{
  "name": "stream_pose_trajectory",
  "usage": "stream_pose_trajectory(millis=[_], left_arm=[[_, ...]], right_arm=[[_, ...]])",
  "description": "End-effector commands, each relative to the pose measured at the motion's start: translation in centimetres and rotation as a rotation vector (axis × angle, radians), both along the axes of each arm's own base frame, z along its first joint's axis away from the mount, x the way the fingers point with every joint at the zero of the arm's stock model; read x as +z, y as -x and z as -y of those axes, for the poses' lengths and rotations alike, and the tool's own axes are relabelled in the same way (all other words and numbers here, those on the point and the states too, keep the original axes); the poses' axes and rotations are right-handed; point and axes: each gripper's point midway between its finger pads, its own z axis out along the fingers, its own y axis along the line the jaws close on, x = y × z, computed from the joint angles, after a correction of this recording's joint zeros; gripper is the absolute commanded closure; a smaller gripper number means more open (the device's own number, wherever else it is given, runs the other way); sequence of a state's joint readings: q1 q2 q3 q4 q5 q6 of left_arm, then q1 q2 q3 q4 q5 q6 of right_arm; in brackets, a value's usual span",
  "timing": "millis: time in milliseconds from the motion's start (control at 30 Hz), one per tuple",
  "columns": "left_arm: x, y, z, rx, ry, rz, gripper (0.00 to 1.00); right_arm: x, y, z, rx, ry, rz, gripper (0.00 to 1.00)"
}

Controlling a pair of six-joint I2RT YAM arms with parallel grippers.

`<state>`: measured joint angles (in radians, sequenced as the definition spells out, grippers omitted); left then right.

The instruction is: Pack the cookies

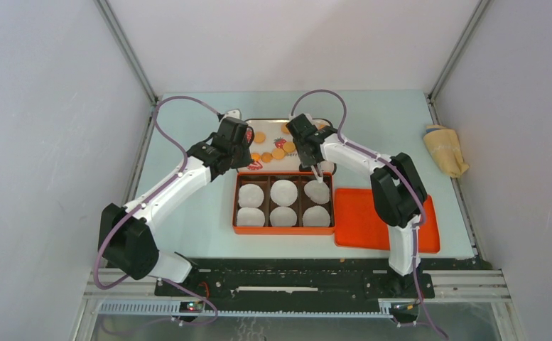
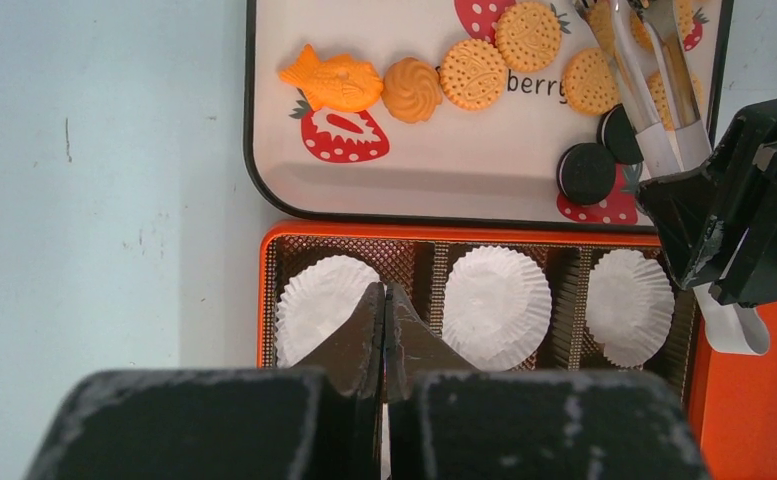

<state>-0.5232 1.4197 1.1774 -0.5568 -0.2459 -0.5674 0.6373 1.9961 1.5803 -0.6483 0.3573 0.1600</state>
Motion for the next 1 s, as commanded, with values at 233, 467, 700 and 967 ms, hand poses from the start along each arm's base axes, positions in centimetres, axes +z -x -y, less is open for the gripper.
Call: stream_pose_trajectory(millis=[233, 467, 700, 967], left_arm=[[2.7, 0.0, -0.3, 0.007, 0.032, 0.072, 1.00], [3.4, -1.2, -3.5, 0.132, 0.167, 0.059, 1.00], [5.5, -3.6, -10.1, 0.358, 0.321, 0.121, 1.00], [5.9, -2.8, -11.0, 0.384, 0.364, 0.145, 0.99]], right_arm=[[7.7, 0.0, -0.2, -0.029, -0.015, 0.203, 0.89], [12.6, 4.4, -0.8, 0.033, -0.129, 0.238, 0.92], [14.9, 12.1, -3.3, 0.213, -0.270, 0.192, 0.93], [12.2, 21.3, -9.4, 0.482, -0.241, 0.084, 0.93]])
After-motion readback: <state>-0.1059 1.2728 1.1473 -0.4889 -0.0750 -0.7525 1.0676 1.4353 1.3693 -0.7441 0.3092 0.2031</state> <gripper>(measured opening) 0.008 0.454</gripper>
